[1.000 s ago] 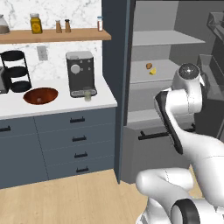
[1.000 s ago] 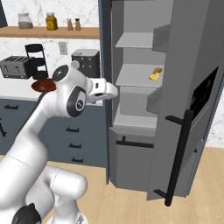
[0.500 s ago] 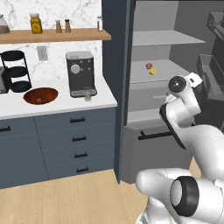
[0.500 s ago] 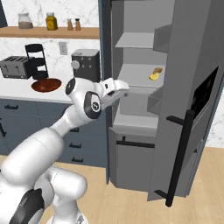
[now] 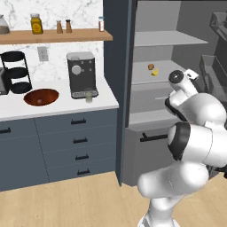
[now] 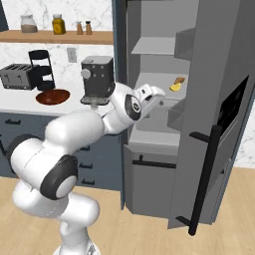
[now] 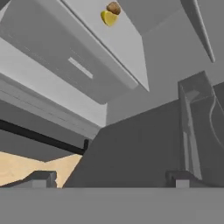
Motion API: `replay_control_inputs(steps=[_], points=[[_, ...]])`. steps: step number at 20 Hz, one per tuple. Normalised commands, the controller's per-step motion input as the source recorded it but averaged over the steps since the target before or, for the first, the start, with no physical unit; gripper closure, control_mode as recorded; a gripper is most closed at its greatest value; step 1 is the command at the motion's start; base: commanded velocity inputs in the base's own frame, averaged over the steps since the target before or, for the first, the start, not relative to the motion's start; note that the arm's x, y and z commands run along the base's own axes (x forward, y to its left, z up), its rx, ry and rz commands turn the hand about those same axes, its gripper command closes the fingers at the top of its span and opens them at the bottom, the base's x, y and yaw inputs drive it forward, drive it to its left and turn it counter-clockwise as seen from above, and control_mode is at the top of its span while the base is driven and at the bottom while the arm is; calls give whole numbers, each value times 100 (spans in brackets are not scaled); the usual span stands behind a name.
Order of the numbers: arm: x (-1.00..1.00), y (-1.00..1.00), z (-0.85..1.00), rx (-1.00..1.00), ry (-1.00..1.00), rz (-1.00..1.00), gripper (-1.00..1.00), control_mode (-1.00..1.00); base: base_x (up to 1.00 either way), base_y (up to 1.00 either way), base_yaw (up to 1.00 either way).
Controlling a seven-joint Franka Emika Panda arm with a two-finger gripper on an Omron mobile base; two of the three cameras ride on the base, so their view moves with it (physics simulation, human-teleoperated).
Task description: Grab a lemon wedge from the fridge and one ice cube from the ice bowl, and put them in the glass of lemonade.
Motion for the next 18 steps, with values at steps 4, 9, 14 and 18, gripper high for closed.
replay_control_inputs(steps=[4, 9, 14, 18], points=[[14, -99, 0, 0, 2, -4, -100, -100, 0, 0, 0], [-1, -100, 0, 0, 0, -11, -100, -100, 0, 0, 0], [-31, -100, 0, 0, 0, -19, -100, -100, 0, 0, 0], [-54, -100, 0, 0, 0, -18, -100, -100, 0, 0, 0]])
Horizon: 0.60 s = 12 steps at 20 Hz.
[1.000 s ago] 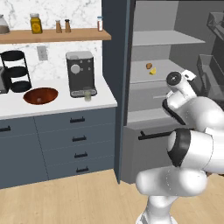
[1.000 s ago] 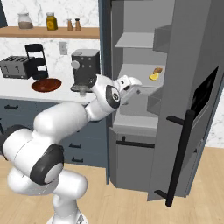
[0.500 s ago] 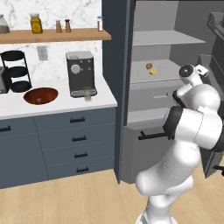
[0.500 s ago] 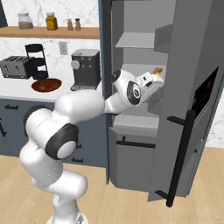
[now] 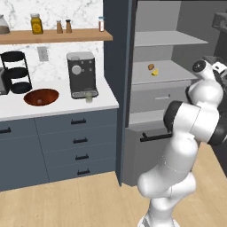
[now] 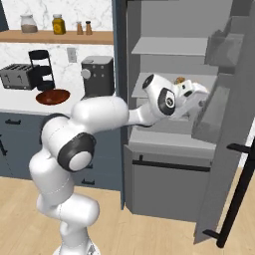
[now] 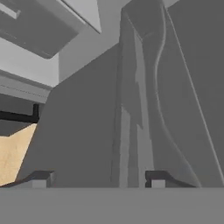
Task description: Grab a lemon wedge from the fridge and one ice cube from the ice bowl, and put them in the glass of lemonade.
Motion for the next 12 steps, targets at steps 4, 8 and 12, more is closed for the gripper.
replay_control_inputs(steps=[4, 8, 12], points=[[-64, -100, 0, 0, -1, -15, -100, -100, 0, 0, 0], [-99, 15, 6, 0, -39, 3, -100, -100, 0, 0, 0], [-74, 100, -2, 0, -46, 12, -100, -100, 0, 0, 0]])
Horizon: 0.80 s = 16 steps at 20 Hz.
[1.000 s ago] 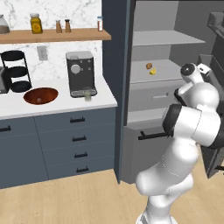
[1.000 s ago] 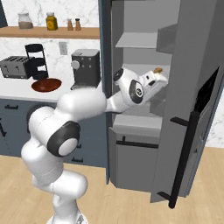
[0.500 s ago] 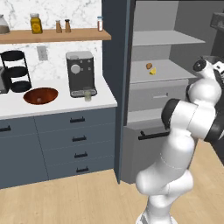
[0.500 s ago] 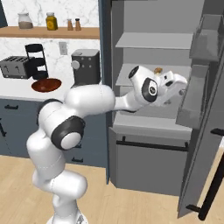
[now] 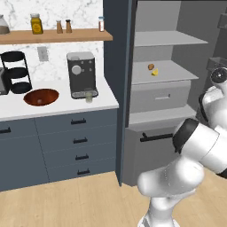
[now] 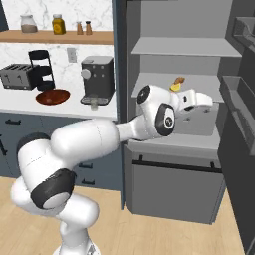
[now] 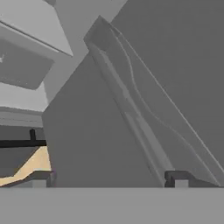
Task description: Grab a lemon wedge from the fridge and one ice cube from the ice bowl, and put them in the glass of lemonade.
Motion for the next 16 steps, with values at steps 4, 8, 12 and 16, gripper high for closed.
replay_control_inputs(steps=[4, 8, 12, 16], points=[[-32, 100, -21, 0, -34, 8, -100, -100, 0, 0, 0], [-2, 100, -5, 17, -21, 5, -100, -100, 0, 0, 0], [0, 100, -1, 36, -13, 6, -100, -100, 0, 0, 0], [-2, 100, -3, 48, -1, 7, -100, -100, 0, 0, 0]])
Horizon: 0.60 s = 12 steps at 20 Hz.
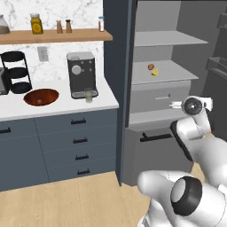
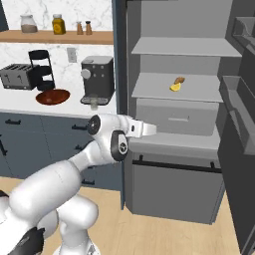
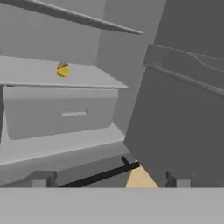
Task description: Grab a lemon wedge from the fridge and one ice cube from the ice bowl, and put them in the glass of lemonade.
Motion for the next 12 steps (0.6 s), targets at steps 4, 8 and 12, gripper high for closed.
replay_control_inputs(steps=[4, 8, 12], points=[[-17, 100, -4, 58, 4, 11, -100, -100, 0, 0, 0], [-46, 100, 0, 54, 8, 13, -100, -100, 0, 0, 0], [-62, 84, -6, 39, 15, 15, -100, -100, 0, 0, 0]])
